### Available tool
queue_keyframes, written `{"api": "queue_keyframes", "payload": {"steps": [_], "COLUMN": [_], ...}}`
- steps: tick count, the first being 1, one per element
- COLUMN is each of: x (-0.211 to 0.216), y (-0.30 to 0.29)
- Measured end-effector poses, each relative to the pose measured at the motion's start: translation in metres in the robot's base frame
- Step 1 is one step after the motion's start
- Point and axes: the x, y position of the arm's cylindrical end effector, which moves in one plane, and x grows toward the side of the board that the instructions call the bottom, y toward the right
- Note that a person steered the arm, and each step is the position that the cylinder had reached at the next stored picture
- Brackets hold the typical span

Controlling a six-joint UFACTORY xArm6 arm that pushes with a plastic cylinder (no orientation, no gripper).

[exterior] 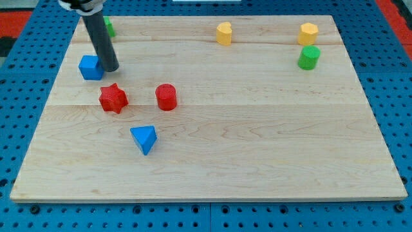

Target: Slide the red star a bit left

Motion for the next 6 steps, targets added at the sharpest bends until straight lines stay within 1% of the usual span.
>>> {"api": "queue_keyframes", "payload": {"steps": [1, 3, 5, 6], "x": [0.0, 0.008, 0.042, 0.044], "y": [0.037, 0.043, 0.043, 0.043]}}
